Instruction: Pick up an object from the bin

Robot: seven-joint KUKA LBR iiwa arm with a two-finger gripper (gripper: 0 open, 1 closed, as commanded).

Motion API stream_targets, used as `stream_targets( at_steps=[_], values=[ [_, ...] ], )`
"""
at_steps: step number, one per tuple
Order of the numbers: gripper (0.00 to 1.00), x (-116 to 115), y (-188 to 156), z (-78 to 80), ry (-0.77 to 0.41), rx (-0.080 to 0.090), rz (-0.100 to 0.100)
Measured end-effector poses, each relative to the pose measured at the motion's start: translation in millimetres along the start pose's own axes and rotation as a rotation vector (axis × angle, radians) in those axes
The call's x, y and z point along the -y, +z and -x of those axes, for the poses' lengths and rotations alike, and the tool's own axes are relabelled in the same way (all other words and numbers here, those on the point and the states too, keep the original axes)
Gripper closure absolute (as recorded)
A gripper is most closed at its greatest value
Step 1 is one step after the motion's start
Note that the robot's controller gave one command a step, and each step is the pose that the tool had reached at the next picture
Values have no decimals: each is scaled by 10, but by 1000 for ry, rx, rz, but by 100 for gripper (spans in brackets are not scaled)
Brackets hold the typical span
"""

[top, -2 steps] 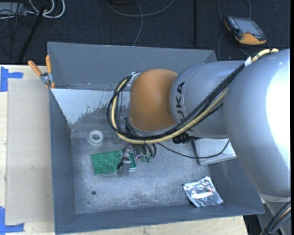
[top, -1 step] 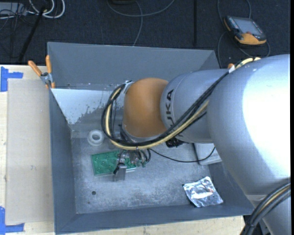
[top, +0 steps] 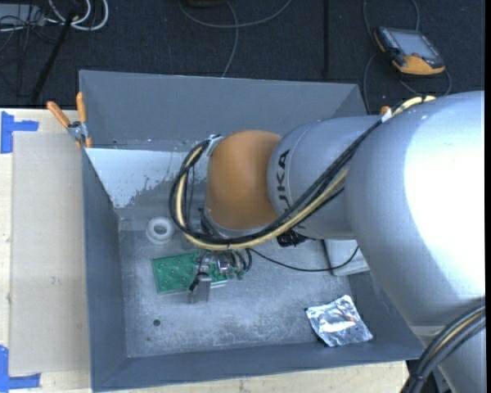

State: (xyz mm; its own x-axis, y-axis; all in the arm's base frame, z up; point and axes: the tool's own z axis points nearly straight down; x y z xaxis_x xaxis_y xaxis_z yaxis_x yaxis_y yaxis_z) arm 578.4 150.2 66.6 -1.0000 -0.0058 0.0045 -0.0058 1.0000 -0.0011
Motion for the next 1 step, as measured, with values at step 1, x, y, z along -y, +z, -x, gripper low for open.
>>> stream_targets(
  at_steps=[1],
  values=[
    [100,-1,-8,5,1,1,1]
  ],
)
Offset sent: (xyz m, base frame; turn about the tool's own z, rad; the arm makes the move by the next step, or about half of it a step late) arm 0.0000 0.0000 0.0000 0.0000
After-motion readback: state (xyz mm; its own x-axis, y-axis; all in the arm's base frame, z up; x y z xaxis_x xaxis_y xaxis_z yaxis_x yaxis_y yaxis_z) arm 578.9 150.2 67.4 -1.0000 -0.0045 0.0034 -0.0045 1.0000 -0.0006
